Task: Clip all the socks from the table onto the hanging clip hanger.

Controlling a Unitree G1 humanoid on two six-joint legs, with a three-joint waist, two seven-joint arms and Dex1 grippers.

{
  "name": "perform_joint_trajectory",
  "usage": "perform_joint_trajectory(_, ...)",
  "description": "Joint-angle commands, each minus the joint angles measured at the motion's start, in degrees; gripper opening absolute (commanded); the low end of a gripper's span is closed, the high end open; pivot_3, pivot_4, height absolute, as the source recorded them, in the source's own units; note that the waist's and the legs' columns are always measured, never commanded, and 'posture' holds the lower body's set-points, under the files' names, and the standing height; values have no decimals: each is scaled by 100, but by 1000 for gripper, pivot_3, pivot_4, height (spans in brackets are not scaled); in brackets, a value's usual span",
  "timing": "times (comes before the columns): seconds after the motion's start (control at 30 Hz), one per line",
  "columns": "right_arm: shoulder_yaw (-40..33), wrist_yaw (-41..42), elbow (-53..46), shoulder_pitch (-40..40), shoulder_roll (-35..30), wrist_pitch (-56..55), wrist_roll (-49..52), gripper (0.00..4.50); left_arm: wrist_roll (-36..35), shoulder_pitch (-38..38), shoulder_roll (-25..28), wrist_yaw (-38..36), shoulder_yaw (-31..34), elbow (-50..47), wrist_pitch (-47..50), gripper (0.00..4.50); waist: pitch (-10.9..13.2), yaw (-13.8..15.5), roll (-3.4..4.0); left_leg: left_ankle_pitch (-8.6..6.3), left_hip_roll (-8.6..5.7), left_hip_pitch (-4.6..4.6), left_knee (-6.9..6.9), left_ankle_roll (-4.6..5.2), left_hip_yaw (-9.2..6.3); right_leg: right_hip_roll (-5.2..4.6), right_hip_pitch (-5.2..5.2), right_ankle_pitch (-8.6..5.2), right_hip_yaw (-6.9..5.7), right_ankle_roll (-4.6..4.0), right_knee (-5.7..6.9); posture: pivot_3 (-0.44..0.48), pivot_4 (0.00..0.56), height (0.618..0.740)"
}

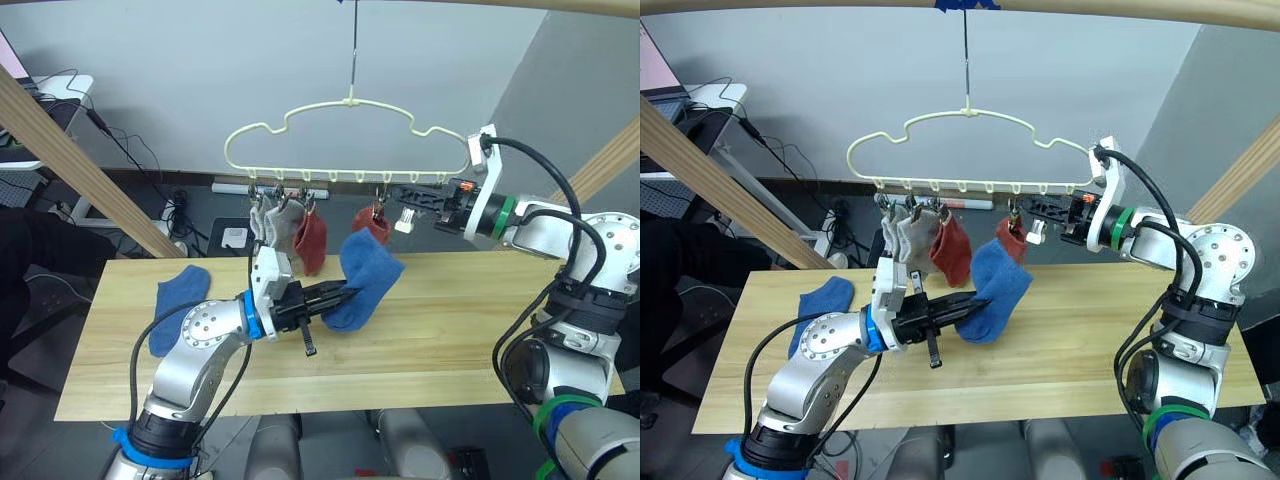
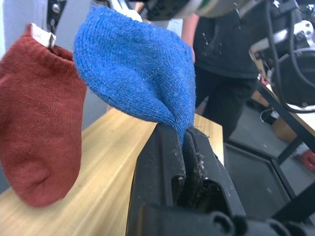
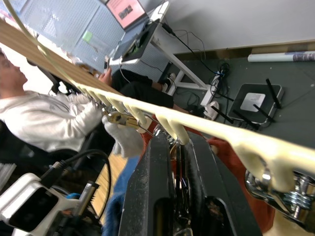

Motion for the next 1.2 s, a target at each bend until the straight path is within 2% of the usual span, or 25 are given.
perform_joint_trajectory(0.03,-303,-205,-90,-167,109,220,213,230,-41,-173,-166,78,-86,35,16,41,0,-12,1,0,-1,0,0,0,1,0,0,1,2,1,-1,-158,318,740)
perform_joint_trajectory(0.33,-550,-493,-169,-265,386,446,293,230,113,-461,-411,69,-259,394,-48,41,3,-41,4,0,-1,0,-2,0,1,1,0,0,1,1,-1,-163,321,740)
perform_joint_trajectory(0.53,-627,-659,-116,-303,421,446,460,230,235,-505,-390,-15,-286,557,-182,41,6,-53,9,0,-1,0,-2,0,0,0,0,0,1,1,-1,-169,323,740)
perform_joint_trajectory(1.2,-462,-969,-140,-199,401,446,809,230,406,-978,-567,-46,-325,1025,-492,41,22,-158,12,0,-1,-1,-4,1,1,1,0,0,2,1,-2,-163,326,740)
